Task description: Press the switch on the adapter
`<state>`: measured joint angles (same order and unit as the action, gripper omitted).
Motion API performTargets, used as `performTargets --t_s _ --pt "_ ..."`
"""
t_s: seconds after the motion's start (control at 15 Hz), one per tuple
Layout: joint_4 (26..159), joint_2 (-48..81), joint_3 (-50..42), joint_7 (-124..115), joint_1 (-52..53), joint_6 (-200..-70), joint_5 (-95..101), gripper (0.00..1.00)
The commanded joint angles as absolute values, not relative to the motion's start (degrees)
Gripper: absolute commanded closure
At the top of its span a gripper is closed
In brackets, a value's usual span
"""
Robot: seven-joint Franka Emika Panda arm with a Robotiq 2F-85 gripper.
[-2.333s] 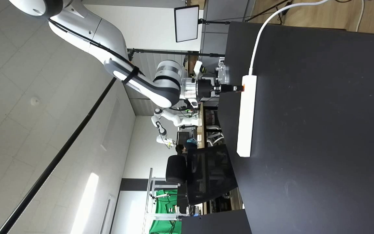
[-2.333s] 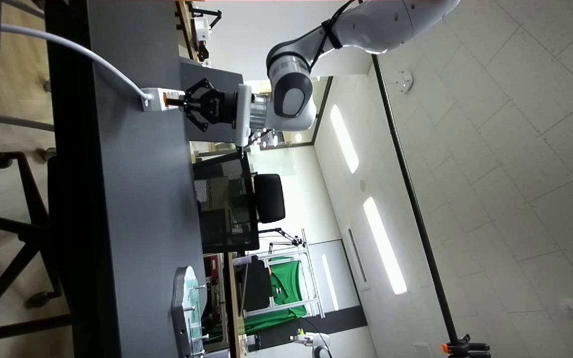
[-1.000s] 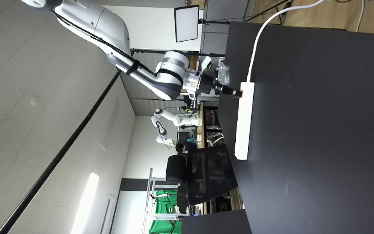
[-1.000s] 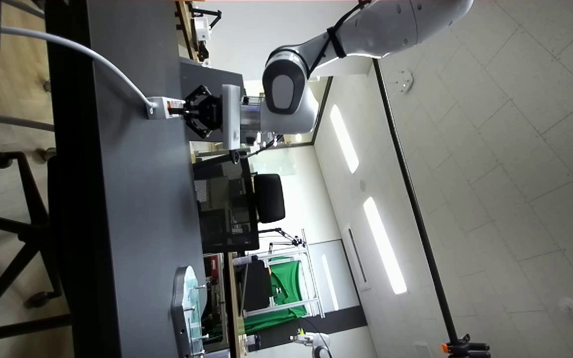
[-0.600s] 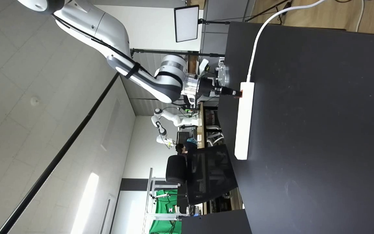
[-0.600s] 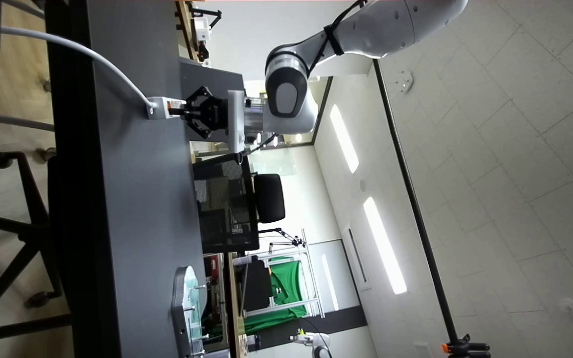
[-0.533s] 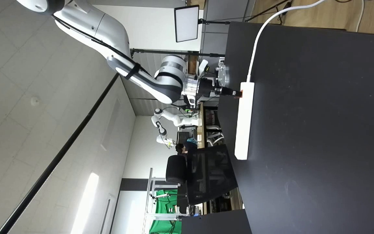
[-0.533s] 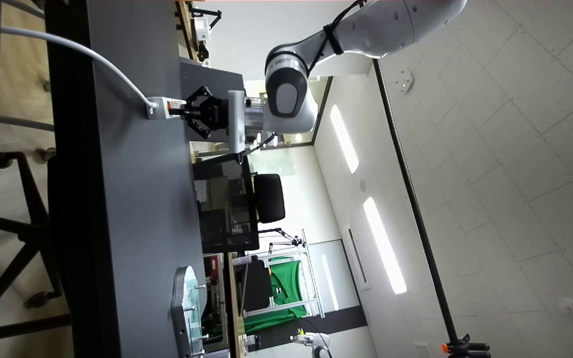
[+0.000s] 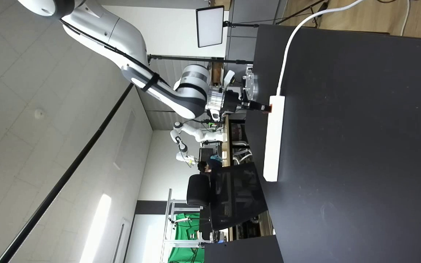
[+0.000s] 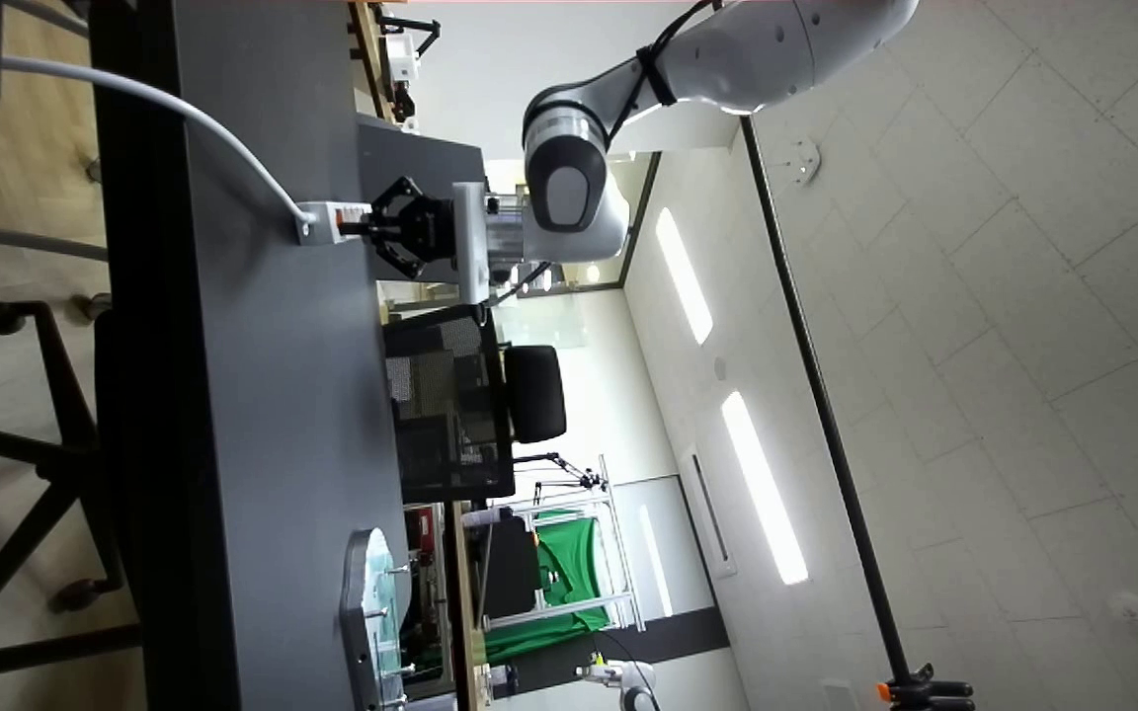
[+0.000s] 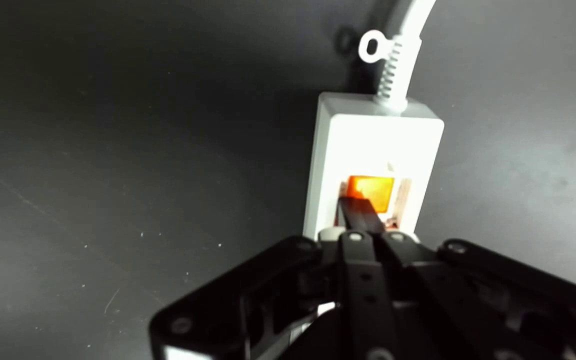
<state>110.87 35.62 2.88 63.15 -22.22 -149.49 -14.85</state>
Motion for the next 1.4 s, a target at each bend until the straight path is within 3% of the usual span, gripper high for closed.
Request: performTargets --t_s 0.0,0.6,0.93,1.33 --pt "108.3 42.2 7.4 66.2 -26.5 -157.7 -19.2 1.0" --pt "107.6 46.0 16.4 70.7 -34.9 -167.8 -22.6 1.0" --pt "109.7 50.0 21.3 69.7 -37.2 -184.9 -16.2 1.0" --pt "111.1 51.0 14.8 52.1 -31.6 -191.8 1.1 1.0"
